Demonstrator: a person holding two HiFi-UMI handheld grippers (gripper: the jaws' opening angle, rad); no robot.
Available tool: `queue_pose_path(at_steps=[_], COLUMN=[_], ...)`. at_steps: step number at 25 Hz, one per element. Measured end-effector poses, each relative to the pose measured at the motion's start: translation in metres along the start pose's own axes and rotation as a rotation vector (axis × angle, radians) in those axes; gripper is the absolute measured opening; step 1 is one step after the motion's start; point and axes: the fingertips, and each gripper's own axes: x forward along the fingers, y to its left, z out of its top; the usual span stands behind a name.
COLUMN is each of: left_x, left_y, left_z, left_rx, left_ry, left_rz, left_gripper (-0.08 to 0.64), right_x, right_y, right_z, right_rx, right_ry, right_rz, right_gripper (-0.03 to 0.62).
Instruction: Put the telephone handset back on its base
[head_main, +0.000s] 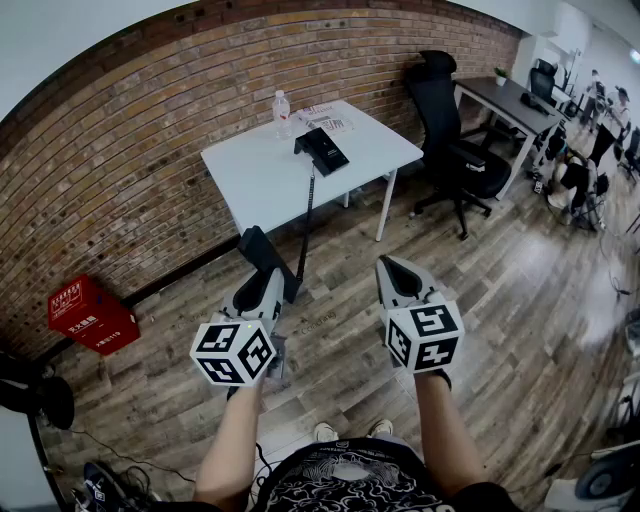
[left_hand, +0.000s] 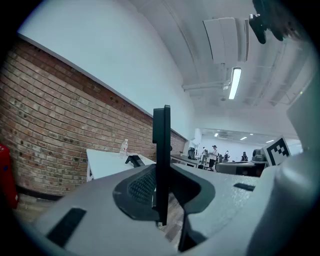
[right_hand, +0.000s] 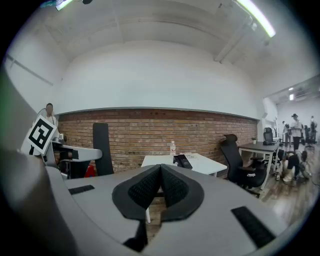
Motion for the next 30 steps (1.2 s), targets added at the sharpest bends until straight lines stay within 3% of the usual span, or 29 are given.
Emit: queue_pose_path(at_steps=[17, 30], left_x=[0.039, 0.138], left_y=[0.033, 0.058], left_z=[0.002, 0.005], left_rx=[-0.014, -0.011], left_ry=[0.017, 0.035], left_rz=[-0.018, 0.018], left_gripper=[0.078, 0.078], right_x=[0.047, 0.140], right_y=[-0.005, -0.064], right_z=[0.002, 0.003], right_rx=[0.013, 0.031], right_ry=[-0.007, 0.001], right_rz=[0.002, 0.055], right_gripper=[0.002, 0.002])
